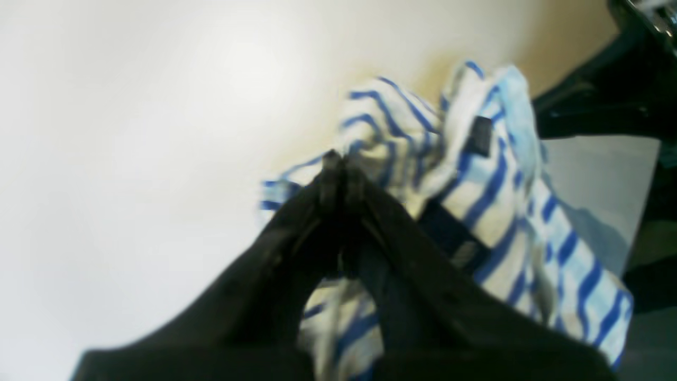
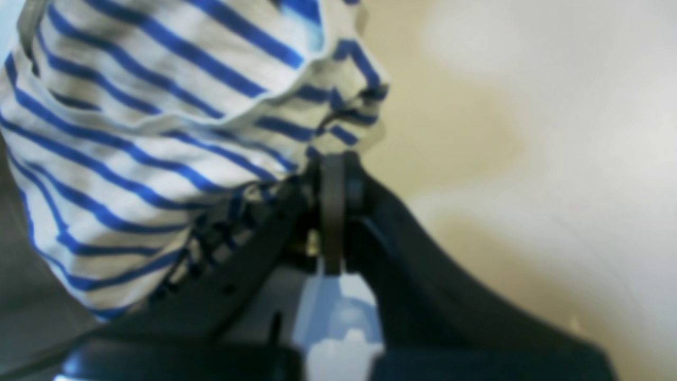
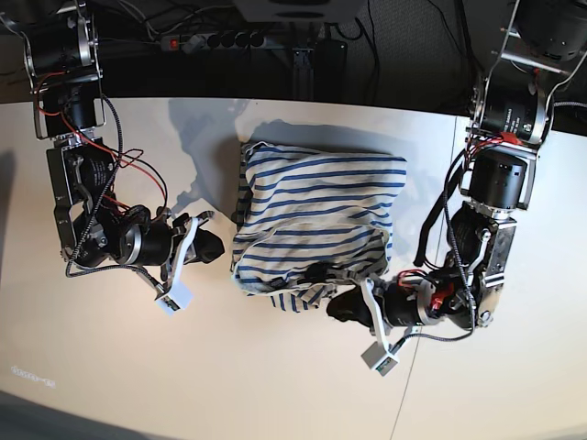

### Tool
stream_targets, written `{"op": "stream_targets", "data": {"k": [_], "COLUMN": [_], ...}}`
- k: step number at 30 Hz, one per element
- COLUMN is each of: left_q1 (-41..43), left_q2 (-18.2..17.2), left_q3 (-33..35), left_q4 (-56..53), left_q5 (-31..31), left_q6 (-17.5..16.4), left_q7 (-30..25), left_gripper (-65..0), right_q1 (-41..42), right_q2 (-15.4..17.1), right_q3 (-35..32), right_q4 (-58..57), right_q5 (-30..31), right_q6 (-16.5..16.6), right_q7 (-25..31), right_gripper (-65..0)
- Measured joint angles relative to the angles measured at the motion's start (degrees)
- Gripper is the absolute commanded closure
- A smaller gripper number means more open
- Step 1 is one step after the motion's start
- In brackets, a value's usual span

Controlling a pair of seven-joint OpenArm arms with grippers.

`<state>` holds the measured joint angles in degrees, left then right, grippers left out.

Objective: Fold the T-shirt properly

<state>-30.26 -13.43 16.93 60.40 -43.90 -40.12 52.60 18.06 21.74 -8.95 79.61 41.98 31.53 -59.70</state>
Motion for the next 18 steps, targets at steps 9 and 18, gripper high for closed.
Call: {"op": "stream_targets", "data": {"k": [9,18], "left_q1": [-3.8,9.2], "left_q2": [-8.7,-17.3], "left_q3": [-8.8,-22.8], "left_q4": [2.2,5.0], "left_q5": [-8.9,-18.5], "left_q6": [0.0,0.0], "left_q7": [11.4,17.9], "left_gripper": [0.0,0.0], "right_q1": [-2.8,-15.9], "right_q2": [4.3,11.1], "right_q3": [12.1,22.8], "right_q4": [1.4,5.0], "right_q5": [5.3,8.5], "right_q6": [0.0,0.0], "right_q7": [-2.5,-4.0], "right_gripper": [0.0,0.0]}}
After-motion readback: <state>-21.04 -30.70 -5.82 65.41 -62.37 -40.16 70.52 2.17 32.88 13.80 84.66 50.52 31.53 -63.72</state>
